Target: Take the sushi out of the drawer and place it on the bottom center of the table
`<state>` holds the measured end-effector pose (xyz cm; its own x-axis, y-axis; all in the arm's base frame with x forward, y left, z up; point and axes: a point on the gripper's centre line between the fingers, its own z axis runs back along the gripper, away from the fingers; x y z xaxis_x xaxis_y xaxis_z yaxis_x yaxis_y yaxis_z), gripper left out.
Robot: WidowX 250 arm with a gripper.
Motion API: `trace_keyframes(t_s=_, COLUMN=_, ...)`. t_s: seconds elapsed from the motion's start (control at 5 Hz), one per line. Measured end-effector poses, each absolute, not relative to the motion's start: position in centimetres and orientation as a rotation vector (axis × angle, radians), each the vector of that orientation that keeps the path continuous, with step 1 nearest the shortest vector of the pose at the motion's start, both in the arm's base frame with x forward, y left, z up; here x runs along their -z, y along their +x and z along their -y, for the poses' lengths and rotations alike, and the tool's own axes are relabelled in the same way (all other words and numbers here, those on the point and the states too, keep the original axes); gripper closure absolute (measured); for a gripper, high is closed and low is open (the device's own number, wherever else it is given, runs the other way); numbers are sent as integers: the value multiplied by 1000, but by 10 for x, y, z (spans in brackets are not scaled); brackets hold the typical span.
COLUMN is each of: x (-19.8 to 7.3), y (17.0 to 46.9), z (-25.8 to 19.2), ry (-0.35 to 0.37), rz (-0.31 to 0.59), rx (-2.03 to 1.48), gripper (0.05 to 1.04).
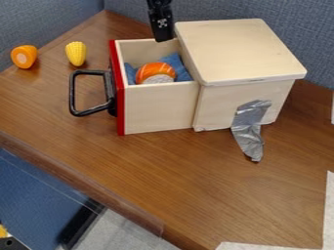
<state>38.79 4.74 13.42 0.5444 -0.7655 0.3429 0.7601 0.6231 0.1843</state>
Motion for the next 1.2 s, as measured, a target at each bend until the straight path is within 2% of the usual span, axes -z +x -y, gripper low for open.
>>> trace_keyframes(t_s=0.4, x=-116, y=375, z=-32, ry=36, rz=374, rx=930, gripper=84)
trace_keyframes(t_s=0.8, x=-106, y=380, z=-33, ry=74, rz=372, rx=881, gripper=84)
trace_keyframes(t_s=1.2, x=-94, y=383, z=-36, ry=82, rz=354, rx=869, gripper=84)
